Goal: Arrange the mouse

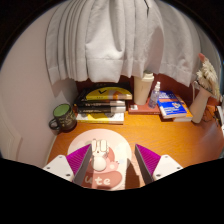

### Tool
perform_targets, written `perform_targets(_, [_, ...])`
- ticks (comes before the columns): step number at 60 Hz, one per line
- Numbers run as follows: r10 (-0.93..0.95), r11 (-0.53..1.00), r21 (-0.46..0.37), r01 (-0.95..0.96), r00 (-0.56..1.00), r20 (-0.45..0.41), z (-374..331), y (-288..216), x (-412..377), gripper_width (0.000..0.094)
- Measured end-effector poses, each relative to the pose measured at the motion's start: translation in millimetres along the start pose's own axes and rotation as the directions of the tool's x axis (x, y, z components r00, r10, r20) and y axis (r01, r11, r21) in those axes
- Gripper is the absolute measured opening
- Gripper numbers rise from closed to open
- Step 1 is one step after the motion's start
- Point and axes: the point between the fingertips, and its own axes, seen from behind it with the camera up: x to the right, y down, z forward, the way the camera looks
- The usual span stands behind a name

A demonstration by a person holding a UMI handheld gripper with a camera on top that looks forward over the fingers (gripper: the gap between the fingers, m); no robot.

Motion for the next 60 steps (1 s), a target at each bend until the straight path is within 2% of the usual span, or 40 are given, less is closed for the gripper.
perform_targets(6, [0.005, 0.999, 0.043, -0.006, 1.0, 0.027, -58.1, -12.6, 33.5, 0.0864])
perform_targets(13, [0.019, 0.996, 0.092, -0.021, 1.0, 0.017, -125.4, -15.4, 88.9, 0.0857])
perform_targets(27, [0.068, 0.99, 0.124, -0.065, 0.997, -0.024, -226.7, 18.7, 195.1, 0.0849])
perform_targets(36, [0.033, 0.986, 0.165, -0.023, 0.998, -0.062, -268.7, 37.4, 242.1, 0.0853])
perform_targets(50, [0.038, 0.983, 0.183, -0.028, 0.998, -0.051, -304.6, 59.5, 275.0, 0.0854])
perform_targets(60, [0.042, 0.976, 0.216, -0.034, 0.999, -0.03, -320.6, 56.9, 279.6, 0.0855])
